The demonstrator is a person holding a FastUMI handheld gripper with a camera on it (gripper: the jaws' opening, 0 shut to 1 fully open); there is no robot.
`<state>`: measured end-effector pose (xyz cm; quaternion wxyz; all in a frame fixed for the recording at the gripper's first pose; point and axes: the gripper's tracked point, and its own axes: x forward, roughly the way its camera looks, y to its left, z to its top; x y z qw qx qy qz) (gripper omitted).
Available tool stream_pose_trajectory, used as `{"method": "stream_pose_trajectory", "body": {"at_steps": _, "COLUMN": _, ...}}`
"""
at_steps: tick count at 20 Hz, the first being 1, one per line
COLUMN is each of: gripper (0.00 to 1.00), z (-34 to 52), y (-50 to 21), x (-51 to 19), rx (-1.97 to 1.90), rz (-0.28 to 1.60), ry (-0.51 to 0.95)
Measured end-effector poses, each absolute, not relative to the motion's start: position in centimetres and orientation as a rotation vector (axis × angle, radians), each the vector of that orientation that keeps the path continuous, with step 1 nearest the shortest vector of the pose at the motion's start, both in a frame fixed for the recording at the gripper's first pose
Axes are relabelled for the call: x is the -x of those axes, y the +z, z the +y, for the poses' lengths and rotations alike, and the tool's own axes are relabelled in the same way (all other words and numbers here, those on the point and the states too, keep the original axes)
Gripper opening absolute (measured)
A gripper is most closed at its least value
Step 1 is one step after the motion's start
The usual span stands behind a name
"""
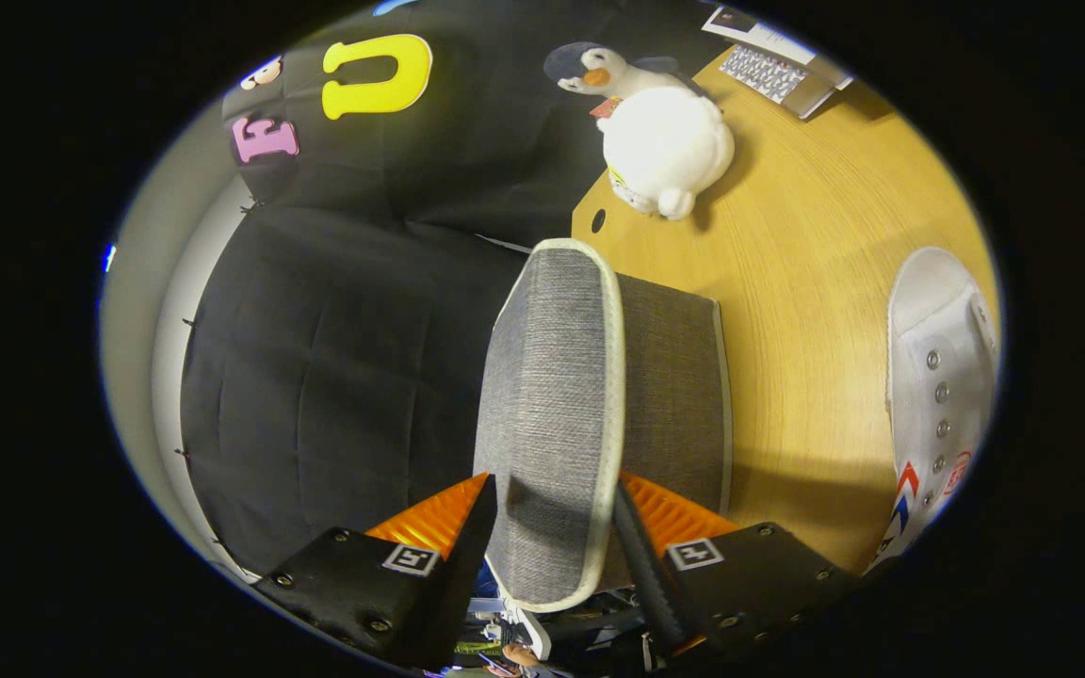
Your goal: Open the storage box then place both shoes into the box .Put the left shoe in first, then the right shoe, with the right side of both shoes facing outward in a uniform manner.
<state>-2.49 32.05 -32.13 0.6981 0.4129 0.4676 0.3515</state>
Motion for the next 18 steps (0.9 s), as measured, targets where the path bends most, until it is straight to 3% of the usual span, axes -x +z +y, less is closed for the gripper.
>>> {"method": "stream_pose_trajectory", "body": {"at_steps": 3, "gripper": 0.38, "z": 31.8, "y": -31.7, "x": 1.6, "rx": -0.979, "rz": 1.064, "ry": 0.738}}
{"method": "stream_pose_trajectory", "body": {"at_steps": 4, "gripper": 0.22, "z": 31.8, "y": -31.4, "x": 1.8, "rx": -0.995, "rz": 1.075, "ry": 0.738}}
{"method": "stream_pose_trajectory", "body": {"at_steps": 10, "gripper": 0.2, "z": 32.9, "y": -28.2, "x": 4.2, "rx": -0.921, "rz": 1.048, "ry": 0.91}}
{"method": "stream_pose_trajectory", "body": {"at_steps": 18, "gripper": 0.2, "z": 35.4, "y": -23.9, "x": 4.2, "rx": -0.841, "rz": 1.035, "ry": 0.927}}
